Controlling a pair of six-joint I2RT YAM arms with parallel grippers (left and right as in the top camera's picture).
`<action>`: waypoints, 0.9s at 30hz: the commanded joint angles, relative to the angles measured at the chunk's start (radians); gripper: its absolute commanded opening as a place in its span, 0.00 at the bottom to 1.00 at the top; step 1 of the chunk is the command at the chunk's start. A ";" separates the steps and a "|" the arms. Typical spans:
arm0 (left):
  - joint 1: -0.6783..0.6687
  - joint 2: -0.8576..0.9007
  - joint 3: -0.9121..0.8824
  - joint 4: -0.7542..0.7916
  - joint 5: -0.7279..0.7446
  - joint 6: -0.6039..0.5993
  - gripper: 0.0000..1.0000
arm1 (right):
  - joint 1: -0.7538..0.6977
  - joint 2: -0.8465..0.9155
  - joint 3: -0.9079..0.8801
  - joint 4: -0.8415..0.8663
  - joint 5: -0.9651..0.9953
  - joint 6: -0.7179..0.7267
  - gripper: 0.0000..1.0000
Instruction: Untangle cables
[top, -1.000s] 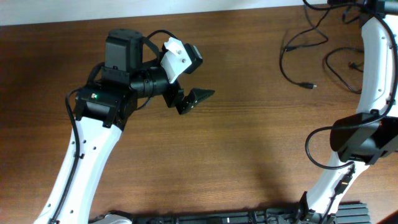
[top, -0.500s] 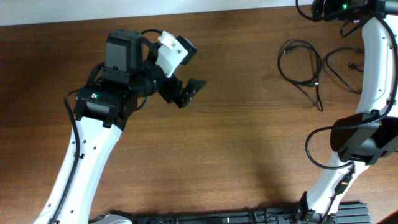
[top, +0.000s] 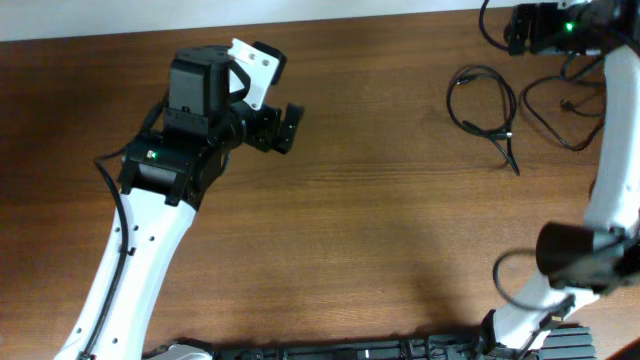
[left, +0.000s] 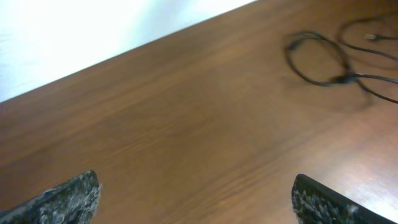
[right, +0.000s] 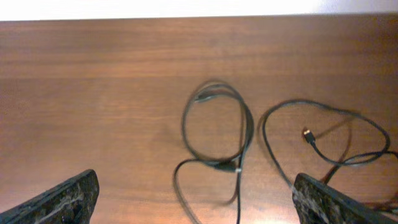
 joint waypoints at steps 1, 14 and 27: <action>-0.001 -0.024 0.018 0.002 -0.161 -0.047 0.99 | 0.064 -0.082 0.008 -0.047 -0.013 0.001 0.99; -0.001 -0.024 0.018 -0.043 -0.160 -0.047 0.99 | 0.129 -0.100 0.008 -0.127 -0.013 0.001 0.99; -0.001 -0.024 0.018 -0.043 -0.160 -0.047 0.99 | 0.129 -0.100 0.008 -0.127 -0.013 0.001 0.99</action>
